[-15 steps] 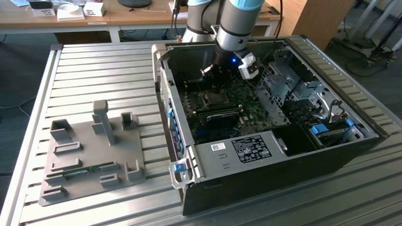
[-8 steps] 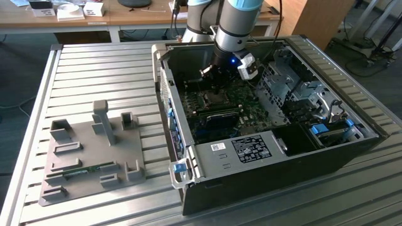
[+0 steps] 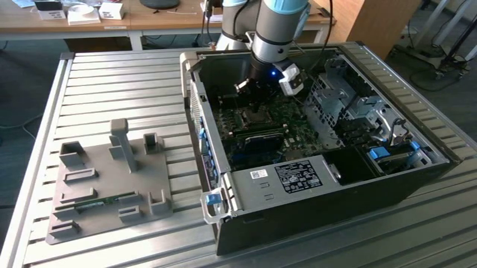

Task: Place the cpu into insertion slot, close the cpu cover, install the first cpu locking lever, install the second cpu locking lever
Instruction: 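Close the cpu cover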

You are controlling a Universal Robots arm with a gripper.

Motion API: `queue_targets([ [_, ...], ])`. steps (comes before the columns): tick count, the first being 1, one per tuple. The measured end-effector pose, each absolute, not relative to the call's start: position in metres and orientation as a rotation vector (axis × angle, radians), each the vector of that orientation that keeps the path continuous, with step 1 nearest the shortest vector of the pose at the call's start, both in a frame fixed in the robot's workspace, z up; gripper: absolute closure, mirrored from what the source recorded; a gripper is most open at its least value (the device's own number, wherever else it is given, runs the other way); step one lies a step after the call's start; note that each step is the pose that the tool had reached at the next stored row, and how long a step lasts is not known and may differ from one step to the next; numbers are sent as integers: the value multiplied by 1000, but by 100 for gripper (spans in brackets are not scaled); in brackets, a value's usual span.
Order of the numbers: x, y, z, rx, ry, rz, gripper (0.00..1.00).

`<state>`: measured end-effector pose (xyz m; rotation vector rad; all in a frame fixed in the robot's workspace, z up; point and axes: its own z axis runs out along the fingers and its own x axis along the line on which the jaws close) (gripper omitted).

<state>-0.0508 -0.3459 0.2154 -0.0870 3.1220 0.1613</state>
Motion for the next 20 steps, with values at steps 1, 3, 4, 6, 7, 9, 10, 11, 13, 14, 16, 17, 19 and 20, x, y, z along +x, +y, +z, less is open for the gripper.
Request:
queue_targets([
  [1, -51, -346, 215, -88, 3120, 161, 89],
  [3, -52, -347, 215, -90, 3118, 161, 89],
  [4, -52, -347, 215, -91, 3118, 161, 89],
  [6, -54, -347, 215, -92, 3116, 161, 89],
  [7, -55, -348, 214, -92, 3114, 161, 89],
  [9, -57, -348, 214, -93, 3111, 160, 89],
  [10, -59, -348, 214, -93, 3110, 160, 89],
  [11, -59, -348, 214, -93, 3110, 160, 89],
  [13, -60, -348, 214, -93, 3110, 155, 89],
  [14, -60, -348, 214, -93, 3111, 152, 89],
  [16, -60, -348, 213, -93, 3111, 146, 89],
  [17, -60, -348, 214, -93, 3111, 144, 89],
  [19, -60, -348, 213, -93, 3111, 144, 89],
  [20, -60, -348, 213, -93, 3111, 143, 89],
])
